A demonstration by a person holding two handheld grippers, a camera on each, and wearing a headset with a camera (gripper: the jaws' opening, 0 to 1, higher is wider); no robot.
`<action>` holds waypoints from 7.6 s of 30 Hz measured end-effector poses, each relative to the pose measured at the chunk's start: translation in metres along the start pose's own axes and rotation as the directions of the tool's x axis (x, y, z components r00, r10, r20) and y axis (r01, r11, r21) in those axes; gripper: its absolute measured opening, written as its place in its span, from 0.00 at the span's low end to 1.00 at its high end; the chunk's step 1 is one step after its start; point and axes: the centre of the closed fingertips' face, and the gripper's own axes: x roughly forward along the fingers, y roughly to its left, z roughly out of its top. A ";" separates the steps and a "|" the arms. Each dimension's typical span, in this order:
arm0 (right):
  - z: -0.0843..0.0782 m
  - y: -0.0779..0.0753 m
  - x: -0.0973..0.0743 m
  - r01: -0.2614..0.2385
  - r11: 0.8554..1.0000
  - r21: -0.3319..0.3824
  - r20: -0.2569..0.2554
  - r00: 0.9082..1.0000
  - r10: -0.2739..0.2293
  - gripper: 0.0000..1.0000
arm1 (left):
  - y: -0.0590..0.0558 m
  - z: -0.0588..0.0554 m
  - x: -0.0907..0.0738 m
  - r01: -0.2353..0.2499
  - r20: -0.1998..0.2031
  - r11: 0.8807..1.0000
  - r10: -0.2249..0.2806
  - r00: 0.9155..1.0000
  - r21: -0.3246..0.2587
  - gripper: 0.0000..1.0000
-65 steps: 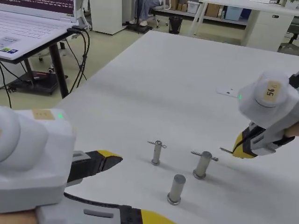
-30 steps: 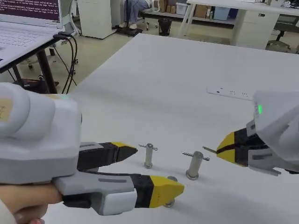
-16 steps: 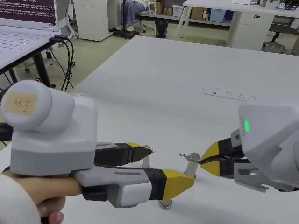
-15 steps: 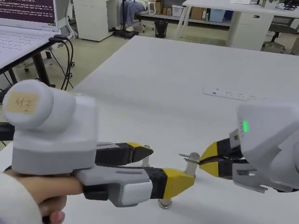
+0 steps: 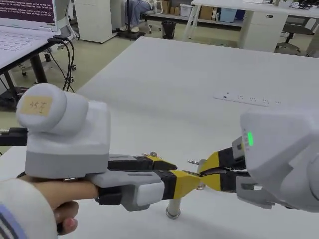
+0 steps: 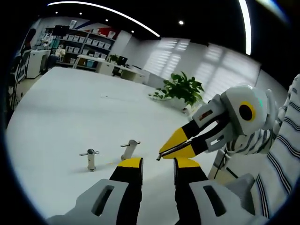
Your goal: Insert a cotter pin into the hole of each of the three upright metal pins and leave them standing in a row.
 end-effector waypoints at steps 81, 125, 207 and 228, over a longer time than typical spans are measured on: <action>0.001 0.029 -0.004 -0.271 0.826 0.494 0.305 0.944 0.127 0.13 | -0.022 -0.020 -0.010 0.126 -0.163 0.927 -0.071 0.984 0.353 0.00; 0.015 0.063 -0.015 -0.434 0.783 0.447 0.428 0.872 0.239 0.00 | -0.046 -0.038 -0.016 0.320 -0.264 0.840 -0.220 0.939 0.439 0.00; -0.046 0.030 0.040 -0.282 0.821 0.496 0.156 0.959 0.236 0.00 | 0.035 -0.050 0.026 0.273 -0.389 0.804 -0.057 0.920 0.528 0.09; -0.021 0.027 0.054 -0.303 0.821 0.484 0.194 0.952 0.237 0.00 | 0.032 -0.052 0.028 0.299 -0.414 0.792 -0.064 0.908 0.532 0.09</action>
